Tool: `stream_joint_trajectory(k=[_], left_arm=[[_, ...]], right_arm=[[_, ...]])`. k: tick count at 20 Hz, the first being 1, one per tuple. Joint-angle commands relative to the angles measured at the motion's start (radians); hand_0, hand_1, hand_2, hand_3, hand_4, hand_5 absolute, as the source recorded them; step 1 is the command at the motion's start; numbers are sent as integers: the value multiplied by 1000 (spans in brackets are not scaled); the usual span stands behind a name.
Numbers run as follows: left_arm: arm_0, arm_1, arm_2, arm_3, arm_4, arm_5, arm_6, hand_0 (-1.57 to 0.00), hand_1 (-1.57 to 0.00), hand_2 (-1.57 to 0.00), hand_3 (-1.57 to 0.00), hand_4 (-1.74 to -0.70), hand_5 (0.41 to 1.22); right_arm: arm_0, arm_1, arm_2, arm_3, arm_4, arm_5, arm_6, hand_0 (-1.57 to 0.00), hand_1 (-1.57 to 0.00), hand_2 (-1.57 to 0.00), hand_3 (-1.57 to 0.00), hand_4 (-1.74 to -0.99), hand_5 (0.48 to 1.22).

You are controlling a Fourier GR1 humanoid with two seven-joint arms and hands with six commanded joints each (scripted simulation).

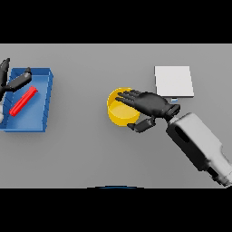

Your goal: Pick up the red beaker and tilt it to pour out 1 green nut into yellow bowl. Pick up the yellow bowl and place it on the metallic measuring scale.

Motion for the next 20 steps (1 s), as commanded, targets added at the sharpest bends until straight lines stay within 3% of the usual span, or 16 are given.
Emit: stream_joint_trajectory(k=[1,10,14,17,18,20], left_arm=[[-5,-5,-2,5,-1,0,-2,1,1,1,1,-795,725],[-1,5,1,-2,1,-5,-5,1,1,1,1,-799,738],[-2,10,5,0,2,-6,-9,1,1,1,1,-793,731],[-16,-3,0,15,-3,-7,-19,1,1,1,1,-792,725],[-17,0,4,10,2,-8,-13,1,1,1,1,-792,723],[-14,5,6,7,2,-7,-15,1,1,1,1,-793,723]], right_arm=[[-8,14,12,17,3,6,-2,1,1,1,1,-1244,685],[-79,50,74,130,41,62,7,1,1,1,1,-1303,674],[-89,37,101,136,58,91,-2,1,1,1,1,-1304,713],[-100,57,113,168,77,81,28,-16,-40,-68,-94,-1339,784],[-114,62,118,168,82,90,36,-93,-107,-133,-160,-1362,820],[-114,53,127,164,90,90,17,-508,-437,-388,-359,-1425,964]])
